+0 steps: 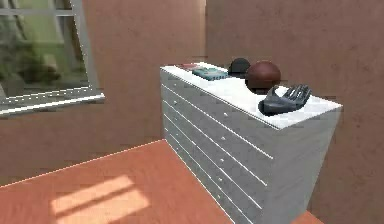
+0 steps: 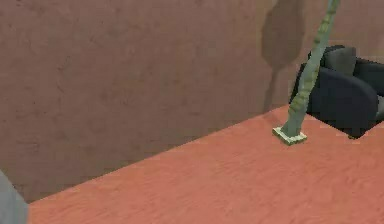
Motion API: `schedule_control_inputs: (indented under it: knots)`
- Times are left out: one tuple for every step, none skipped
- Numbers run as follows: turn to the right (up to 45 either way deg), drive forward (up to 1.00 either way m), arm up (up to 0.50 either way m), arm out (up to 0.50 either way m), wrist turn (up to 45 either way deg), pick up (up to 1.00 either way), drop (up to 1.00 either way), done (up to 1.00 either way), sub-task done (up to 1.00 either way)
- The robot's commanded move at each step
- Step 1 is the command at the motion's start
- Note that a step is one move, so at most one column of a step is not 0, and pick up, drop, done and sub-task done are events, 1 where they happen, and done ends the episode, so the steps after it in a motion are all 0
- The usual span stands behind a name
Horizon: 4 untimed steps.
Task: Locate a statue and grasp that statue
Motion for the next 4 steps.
schedule_control_inputs:
  knots:
    - [15.0,0.0,0.0,0.0,0.0,0.0,0.0,0.0,0.0]
    - [0.0,0.2,0.0,0.0,0.0,0.0,0.0,0.0,0.0]
    - [-45.0,0.0,0.0,0.0,0.0,0.0,0.0,0.0,0.0]
    - [-33.0,0.0,0.0,0.0,0.0,0.0,0.0,0.0,0.0]
